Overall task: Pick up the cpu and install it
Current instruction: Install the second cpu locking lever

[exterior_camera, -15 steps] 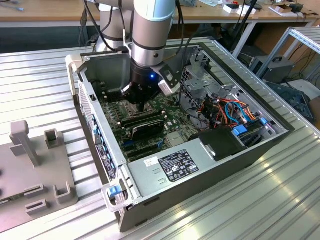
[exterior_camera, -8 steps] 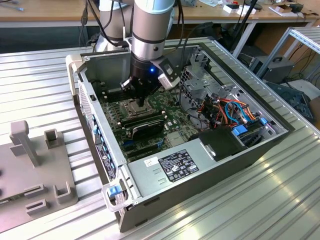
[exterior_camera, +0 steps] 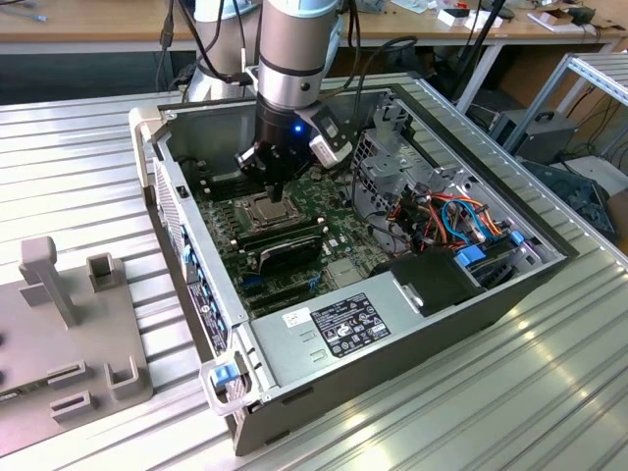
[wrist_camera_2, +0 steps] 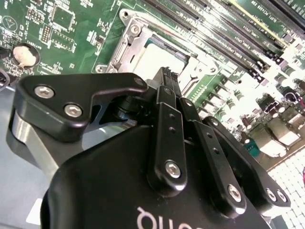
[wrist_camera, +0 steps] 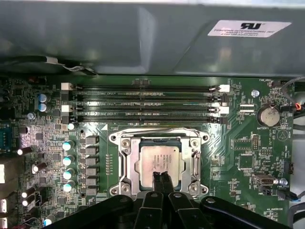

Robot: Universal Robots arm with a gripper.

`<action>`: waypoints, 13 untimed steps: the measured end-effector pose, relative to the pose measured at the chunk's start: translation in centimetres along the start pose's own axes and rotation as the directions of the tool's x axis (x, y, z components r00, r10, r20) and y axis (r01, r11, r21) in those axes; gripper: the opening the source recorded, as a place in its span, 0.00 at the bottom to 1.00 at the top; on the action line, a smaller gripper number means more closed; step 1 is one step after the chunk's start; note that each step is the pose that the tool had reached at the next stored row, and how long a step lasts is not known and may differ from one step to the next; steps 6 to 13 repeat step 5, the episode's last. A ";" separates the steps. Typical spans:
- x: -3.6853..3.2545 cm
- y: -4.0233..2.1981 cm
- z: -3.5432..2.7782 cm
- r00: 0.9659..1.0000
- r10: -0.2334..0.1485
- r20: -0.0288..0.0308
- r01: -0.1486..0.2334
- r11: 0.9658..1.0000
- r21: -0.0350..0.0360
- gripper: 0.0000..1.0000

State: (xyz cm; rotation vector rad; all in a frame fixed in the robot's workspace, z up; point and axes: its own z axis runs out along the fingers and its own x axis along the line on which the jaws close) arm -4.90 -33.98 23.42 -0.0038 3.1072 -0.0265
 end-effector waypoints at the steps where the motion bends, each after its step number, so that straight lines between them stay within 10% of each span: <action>1: 0.00 0.00 0.00 1.000 0.000 0.000 0.000 1.000 0.000 0.11; 13: -0.05 0.02 -0.11 1.000 0.000 0.000 0.000 1.000 0.000 0.11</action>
